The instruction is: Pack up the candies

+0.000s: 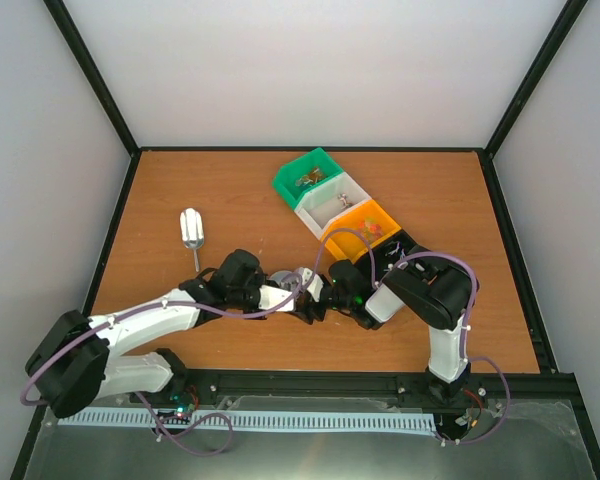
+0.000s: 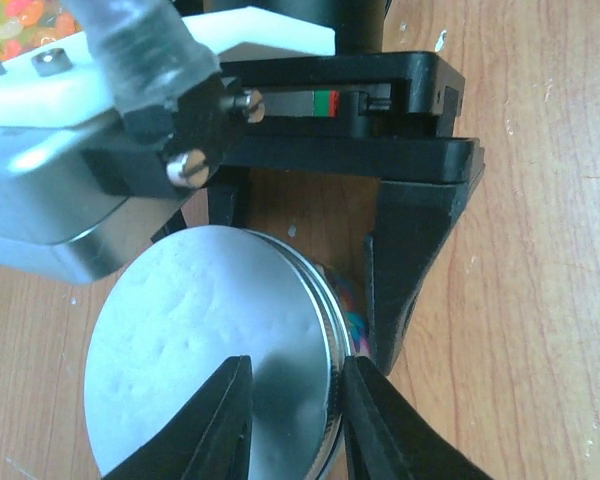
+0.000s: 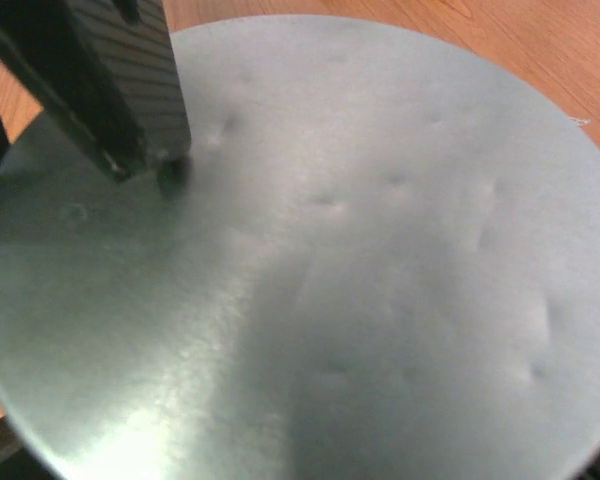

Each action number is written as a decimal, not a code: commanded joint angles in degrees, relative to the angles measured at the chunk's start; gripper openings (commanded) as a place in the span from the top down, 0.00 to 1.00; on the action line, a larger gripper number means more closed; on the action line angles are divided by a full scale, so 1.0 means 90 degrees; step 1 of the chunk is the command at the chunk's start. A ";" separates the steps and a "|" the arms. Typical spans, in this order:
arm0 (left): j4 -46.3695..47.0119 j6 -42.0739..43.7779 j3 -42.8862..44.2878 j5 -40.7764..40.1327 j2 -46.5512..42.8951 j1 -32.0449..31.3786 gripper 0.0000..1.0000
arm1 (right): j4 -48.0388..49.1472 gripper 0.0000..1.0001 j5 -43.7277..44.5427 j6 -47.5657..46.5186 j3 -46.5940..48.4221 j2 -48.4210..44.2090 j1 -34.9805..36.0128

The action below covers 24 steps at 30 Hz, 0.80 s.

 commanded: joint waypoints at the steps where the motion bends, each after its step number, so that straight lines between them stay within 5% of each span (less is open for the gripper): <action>1: -0.0024 0.0213 -0.0208 -0.0382 -0.0136 0.0234 0.73 | -0.0026 0.43 -0.0376 -0.0158 -0.0149 0.0161 0.0092; 16: -0.0318 0.0298 -0.0310 -0.0265 -0.0476 0.0817 0.74 | -0.0042 0.45 -0.0416 -0.0339 -0.0298 0.0083 0.0092; 24: -0.1138 0.0346 0.0062 0.0858 -0.0476 0.0809 0.69 | 0.0164 0.03 -0.0355 0.0125 -0.0022 0.0134 0.0097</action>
